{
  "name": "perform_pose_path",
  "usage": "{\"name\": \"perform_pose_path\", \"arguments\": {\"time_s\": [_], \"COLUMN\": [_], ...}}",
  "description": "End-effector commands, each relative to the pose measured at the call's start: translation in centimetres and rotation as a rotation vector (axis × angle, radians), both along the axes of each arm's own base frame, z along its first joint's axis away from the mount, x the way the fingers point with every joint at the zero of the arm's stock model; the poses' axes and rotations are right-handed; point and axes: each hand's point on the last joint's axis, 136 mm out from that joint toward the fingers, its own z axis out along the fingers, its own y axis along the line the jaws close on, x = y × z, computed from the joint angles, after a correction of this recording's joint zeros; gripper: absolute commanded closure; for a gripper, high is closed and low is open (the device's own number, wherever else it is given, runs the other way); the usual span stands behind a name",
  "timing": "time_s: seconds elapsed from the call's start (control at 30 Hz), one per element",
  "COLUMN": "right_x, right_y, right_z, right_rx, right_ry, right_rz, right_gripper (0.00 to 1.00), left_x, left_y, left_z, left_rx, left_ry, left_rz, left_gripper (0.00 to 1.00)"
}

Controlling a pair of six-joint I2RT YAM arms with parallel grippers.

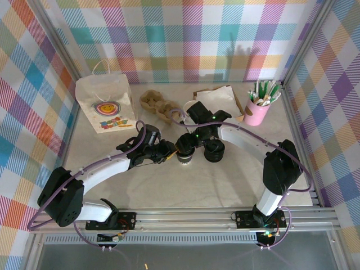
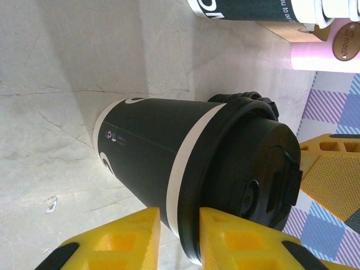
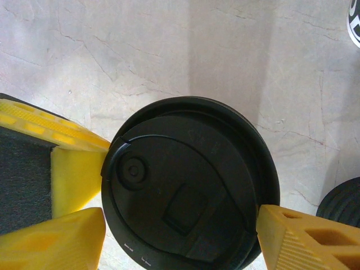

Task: Pack the takeout coffee

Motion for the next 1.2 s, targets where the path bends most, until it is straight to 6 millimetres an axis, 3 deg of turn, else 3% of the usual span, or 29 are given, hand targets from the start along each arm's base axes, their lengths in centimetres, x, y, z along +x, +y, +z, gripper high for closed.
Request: {"name": "perform_pose_path", "arguments": {"time_s": [0.0,0.43,0.8,0.97,1.17], "right_x": [-1.7,-1.2,-1.8,-1.6,-1.0], "right_y": [-1.1,-0.4,-0.8,-0.9,-0.6], "right_z": [-2.0,2.2,3.1,4.0,4.8], "right_rx": [-0.05,0.019,0.041,0.051,0.03], "right_ry": [0.083,0.033,0.025,-0.019,-0.138], "right_rz": [0.0,-0.016,-0.029,-0.005,0.162], "right_gripper": [0.29,0.26,0.26,0.27,0.17], "left_x": [-0.9,0.5,1.2,1.4,0.8], "left_y": [0.8,0.7,0.5,0.5,3.0], "left_z": [-2.0,0.6,1.5,2.9,3.6], "left_rx": [0.034,0.102,0.11,0.12,0.201], "left_ry": [0.059,-0.018,-0.038,-0.072,-0.1], "left_rz": [0.0,-0.046,-0.067,-0.084,-0.027], "left_gripper": [0.76,0.75,0.74,0.73,0.71]}}
